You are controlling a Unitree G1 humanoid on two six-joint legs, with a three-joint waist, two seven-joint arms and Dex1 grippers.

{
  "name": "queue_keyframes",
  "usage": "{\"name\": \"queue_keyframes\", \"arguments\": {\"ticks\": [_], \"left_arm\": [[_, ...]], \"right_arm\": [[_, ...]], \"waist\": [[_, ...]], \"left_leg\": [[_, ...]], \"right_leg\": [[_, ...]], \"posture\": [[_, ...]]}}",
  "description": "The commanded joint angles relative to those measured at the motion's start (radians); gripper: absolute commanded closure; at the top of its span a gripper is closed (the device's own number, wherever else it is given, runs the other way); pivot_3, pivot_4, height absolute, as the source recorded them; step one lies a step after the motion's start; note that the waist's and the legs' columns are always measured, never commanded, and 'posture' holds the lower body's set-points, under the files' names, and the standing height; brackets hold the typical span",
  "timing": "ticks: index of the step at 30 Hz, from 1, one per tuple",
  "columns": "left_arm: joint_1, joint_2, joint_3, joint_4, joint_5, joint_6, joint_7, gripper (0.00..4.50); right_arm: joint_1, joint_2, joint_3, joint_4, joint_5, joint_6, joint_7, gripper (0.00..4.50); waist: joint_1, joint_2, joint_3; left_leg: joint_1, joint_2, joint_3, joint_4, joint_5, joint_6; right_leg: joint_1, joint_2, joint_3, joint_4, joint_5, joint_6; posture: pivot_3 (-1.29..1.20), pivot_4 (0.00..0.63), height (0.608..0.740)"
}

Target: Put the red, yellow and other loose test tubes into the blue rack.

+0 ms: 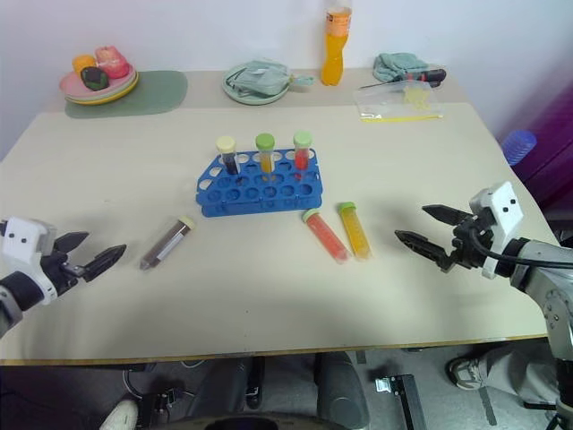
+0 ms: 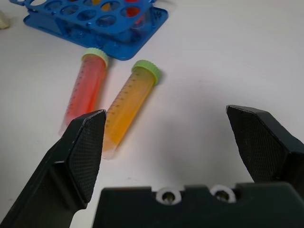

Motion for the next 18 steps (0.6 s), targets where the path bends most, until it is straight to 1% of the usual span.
{"name": "queue_keyframes", "arguments": {"ticks": [1, 5, 7, 12, 15, 17, 18], "left_arm": [[0.014, -0.014, 0.042, -0.044, -0.014, -0.001, 0.018, 0.12], [0.016, -0.037, 0.053, -0.077, -0.031, 0.005, 0.032, 0.12], [0.017, -0.035, 0.048, -0.101, -0.033, 0.000, 0.027, 0.12], [-0.021, -0.033, 0.013, -0.132, -0.046, -0.012, 0.012, 0.12], [-0.080, -0.025, -0.062, -0.166, -0.055, -0.021, -0.018, 0.12], [-0.089, -0.013, -0.157, -0.193, -0.018, -0.077, -0.079, 0.12], [-0.087, -0.009, -0.220, -0.214, 0.001, -0.105, -0.111, 0.12]], "right_arm": [[-0.028, 0.004, 0.011, -0.023, -0.005, -0.010, -0.019, 0.00], [-0.091, 0.009, 0.049, -0.012, -0.008, 0.009, -0.049, 0.00], [-0.138, 0.021, 0.071, -0.023, 0.002, 0.059, -0.096, 0.00], [-0.152, 0.045, 0.108, -0.156, 0.047, 0.175, -0.164, 0.00], [-0.191, 0.051, 0.155, -0.284, 0.087, 0.290, -0.235, 0.00], [-0.257, 0.068, 0.208, -0.367, 0.110, 0.382, -0.309, 0.00], [-0.311, 0.079, 0.244, -0.397, 0.129, 0.467, -0.350, 0.00]], "waist": [[0.001, 0.000, 0.000], [0.003, 0.000, 0.000], [0.004, 0.000, 0.000], [0.009, 0.000, 0.000], [0.008, 0.000, 0.000], [0.004, 0.000, 0.000], [0.000, 0.001, 0.000]], "left_leg": [[0.000, 0.000, 0.000, 0.000, 0.000, 0.000], [0.000, 0.000, 0.000, 0.000, 0.000, 0.000], [0.000, 0.000, 0.000, 0.000, 0.000, 0.000], [0.000, 0.000, 0.000, 0.000, 0.000, 0.000], [-0.001, -0.001, 0.000, 0.001, 0.000, 0.000], [-0.001, -0.001, 0.000, 0.002, 0.000, 0.000], [-0.001, -0.001, 0.000, 0.002, 0.000, 0.000]], "right_leg": [[0.000, 0.000, 0.000, 0.000, 0.000, 0.000], [0.000, 0.000, 0.000, 0.000, 0.000, 0.000], [0.000, 0.000, 0.000, 0.000, 0.000, 0.000], [0.000, 0.000, 0.000, 0.000, 0.000, 0.000], [0.000, 0.000, 0.000, 0.000, 0.000, 0.000], [0.000, 0.000, 0.000, 0.000, 0.000, 0.000], [0.000, 0.000, 0.000, 0.000, 0.000, 0.000]], "posture": [[0.00, 0.150, 0.740], [0.00, 0.150, 0.740], [0.00, 0.150, 0.740], [0.00, 0.150, 0.740], [0.00, 0.150, 0.740], [0.00, 0.150, 0.740], [0.00, 0.150, 0.740]]}}
